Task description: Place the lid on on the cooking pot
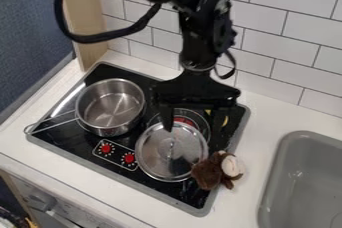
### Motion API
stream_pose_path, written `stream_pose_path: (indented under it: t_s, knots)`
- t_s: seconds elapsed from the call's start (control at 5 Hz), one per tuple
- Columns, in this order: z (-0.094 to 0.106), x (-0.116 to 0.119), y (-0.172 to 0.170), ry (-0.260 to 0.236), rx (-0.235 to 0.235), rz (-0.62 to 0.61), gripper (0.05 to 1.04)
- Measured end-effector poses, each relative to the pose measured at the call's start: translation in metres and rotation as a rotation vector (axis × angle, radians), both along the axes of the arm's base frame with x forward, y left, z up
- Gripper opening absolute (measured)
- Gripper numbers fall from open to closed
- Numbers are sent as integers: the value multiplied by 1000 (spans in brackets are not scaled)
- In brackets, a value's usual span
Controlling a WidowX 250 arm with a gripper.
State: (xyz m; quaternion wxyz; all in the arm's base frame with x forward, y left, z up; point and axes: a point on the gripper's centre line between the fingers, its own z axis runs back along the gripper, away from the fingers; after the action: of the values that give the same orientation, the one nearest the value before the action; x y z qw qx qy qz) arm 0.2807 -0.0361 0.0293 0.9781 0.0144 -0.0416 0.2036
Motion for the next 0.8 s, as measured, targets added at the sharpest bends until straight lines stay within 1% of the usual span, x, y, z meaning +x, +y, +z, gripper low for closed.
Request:
stream_pose_path:
  t_s: [0.2,0.4,0.6,0.8]
  knots:
    - [-19,0,4,14,-14,-20,1000]
    - [-30,-5,14,11,-27,-16,1000]
    - [-36,-9,15,33,-12,-40,1000]
    - [-39,-10,16,20,-2,-54,950]
